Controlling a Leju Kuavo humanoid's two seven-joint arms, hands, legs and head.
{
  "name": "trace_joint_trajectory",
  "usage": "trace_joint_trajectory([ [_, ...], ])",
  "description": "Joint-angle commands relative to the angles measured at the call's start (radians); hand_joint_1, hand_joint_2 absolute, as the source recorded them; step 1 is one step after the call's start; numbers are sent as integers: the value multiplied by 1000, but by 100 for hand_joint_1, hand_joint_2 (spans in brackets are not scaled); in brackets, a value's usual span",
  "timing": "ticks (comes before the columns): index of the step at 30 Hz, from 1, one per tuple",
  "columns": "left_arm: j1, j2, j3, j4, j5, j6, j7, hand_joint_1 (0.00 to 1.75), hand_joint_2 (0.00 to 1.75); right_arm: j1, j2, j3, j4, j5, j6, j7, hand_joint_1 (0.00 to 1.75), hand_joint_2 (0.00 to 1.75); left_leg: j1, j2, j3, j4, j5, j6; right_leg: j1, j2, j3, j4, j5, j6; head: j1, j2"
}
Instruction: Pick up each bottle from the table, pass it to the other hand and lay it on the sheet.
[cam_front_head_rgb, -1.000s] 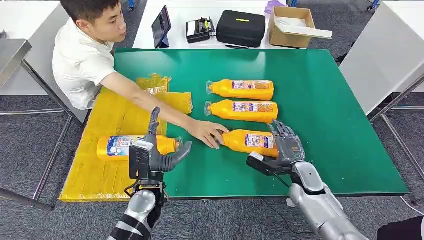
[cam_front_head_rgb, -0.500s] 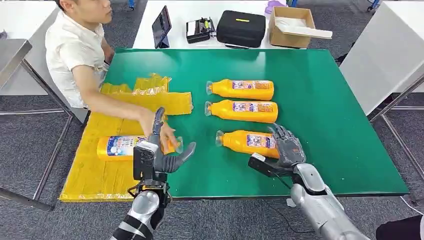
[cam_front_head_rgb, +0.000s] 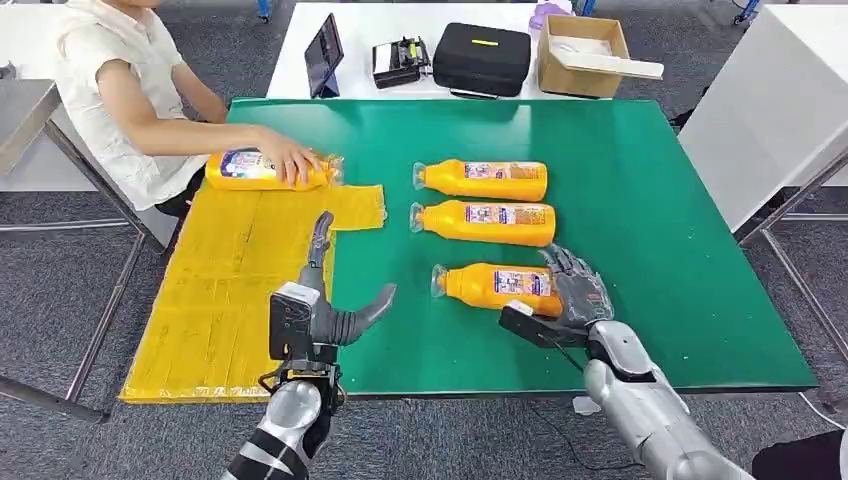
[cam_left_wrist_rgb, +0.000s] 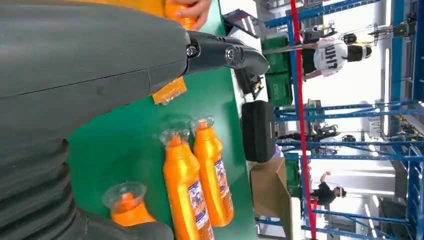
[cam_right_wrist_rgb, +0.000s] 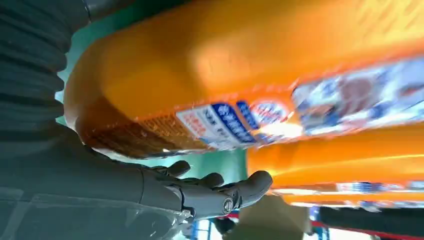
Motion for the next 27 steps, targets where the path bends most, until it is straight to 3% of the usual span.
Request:
trace_joint_trajectory([
  [1, -27, 26, -33, 42, 15, -12, 6, 0, 175, -31, 8, -24, 169, -37, 56, 18, 175, 175, 1, 1, 3, 0, 0, 0, 2, -1, 4, -2, 0, -4, 0, 0],
  [8, -27, 24, -40, 51, 39, -42, 13, 0, 175, 22, -21, -70, 146, -155, 159, -37, 175, 175, 2, -2, 5, -1, 1, 1, 2, -4, 7, -3, 1, -3, 0, 0],
  [10, -17, 19, -50, 47, 45, -55, 11, 0, 175, 89, -50, -78, 60, -186, 176, -41, 175, 175, 2, -4, 6, -2, 1, 1, 2, -6, 8, -4, 0, -3, 0, 0],
  [14, -8, 12, -58, 49, 36, -44, 13, 0, 175, 169, -82, -89, -45, -190, 166, -18, 175, 175, 2, -7, 7, -1, 1, 2, 2, -9, 10, -5, -1, -3, 0, 0],
  [25, -11, -1, -66, 60, 35, -45, 13, 0, 175, 242, -97, -108, -125, -209, 165, -24, 175, 175, 2, -7, 8, -1, 1, 2, 2, -8, 10, -5, -1, -3, 0, 0],
  [26, 0, -20, -46, 49, 62, -36, -4, 0, 175, 292, -53, -166, -236, -302, 116, -127, 175, 175, 2, -6, 8, -1, 0, 2, 2, -8, 10, -5, -1, -3, 0, 0],
  [27, 8, -31, -31, 42, 111, -57, 2, 0, 175, 300, -39, -172, -268, -327, 119, -148, 175, 175, 2, -6, 8, -1, 0, 3, 2, -8, 11, -6, -1, -2, 0, 0],
])
